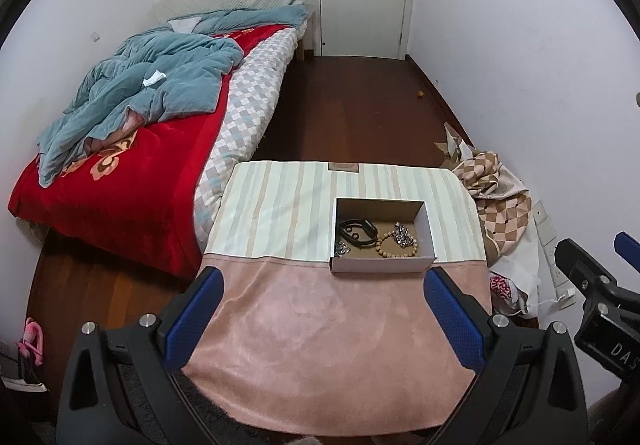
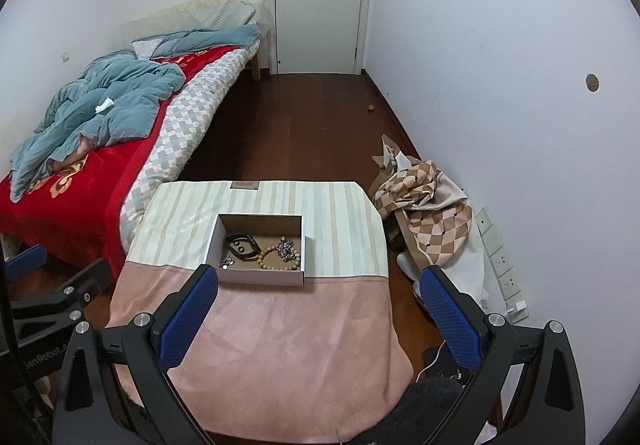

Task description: Organize jewelry

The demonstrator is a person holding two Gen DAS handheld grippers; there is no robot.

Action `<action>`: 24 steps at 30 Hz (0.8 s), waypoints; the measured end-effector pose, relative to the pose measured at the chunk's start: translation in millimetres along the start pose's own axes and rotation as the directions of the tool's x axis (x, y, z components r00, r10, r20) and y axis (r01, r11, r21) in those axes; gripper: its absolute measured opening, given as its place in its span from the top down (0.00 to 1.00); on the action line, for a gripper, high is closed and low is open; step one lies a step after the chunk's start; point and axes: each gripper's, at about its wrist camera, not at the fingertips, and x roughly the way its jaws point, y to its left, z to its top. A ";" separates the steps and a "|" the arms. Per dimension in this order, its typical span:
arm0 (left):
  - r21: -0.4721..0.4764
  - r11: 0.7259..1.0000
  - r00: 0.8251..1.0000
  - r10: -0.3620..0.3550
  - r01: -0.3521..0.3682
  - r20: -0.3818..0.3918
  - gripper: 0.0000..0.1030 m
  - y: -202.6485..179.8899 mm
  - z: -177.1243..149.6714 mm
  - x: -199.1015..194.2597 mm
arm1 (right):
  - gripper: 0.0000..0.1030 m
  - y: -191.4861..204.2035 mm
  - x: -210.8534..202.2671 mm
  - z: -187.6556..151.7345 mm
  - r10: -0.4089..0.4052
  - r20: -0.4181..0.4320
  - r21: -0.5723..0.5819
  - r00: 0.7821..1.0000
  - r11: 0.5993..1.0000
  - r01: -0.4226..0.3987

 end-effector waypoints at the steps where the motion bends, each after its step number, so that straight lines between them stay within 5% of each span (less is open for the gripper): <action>1: 0.003 1.000 1.000 0.012 -0.012 -0.004 0.01 -0.7 1.0 5.7 | 0.01 -0.5 6.8 1.7 -0.004 -0.005 0.004 1.000 1.000 0.004; 14: 0.019 0.998 0.995 0.066 -0.065 -0.072 0.01 -6.8 9.0 65.7 | 0.00 3.5 92.0 12.5 -0.033 -0.086 0.008 0.996 0.999 0.034; 24: 0.033 0.997 0.993 0.068 -0.065 -0.093 0.01 -9.7 8.9 77.5 | 0.00 7.9 117.3 7.2 -0.045 -0.118 -0.003 0.992 0.999 0.045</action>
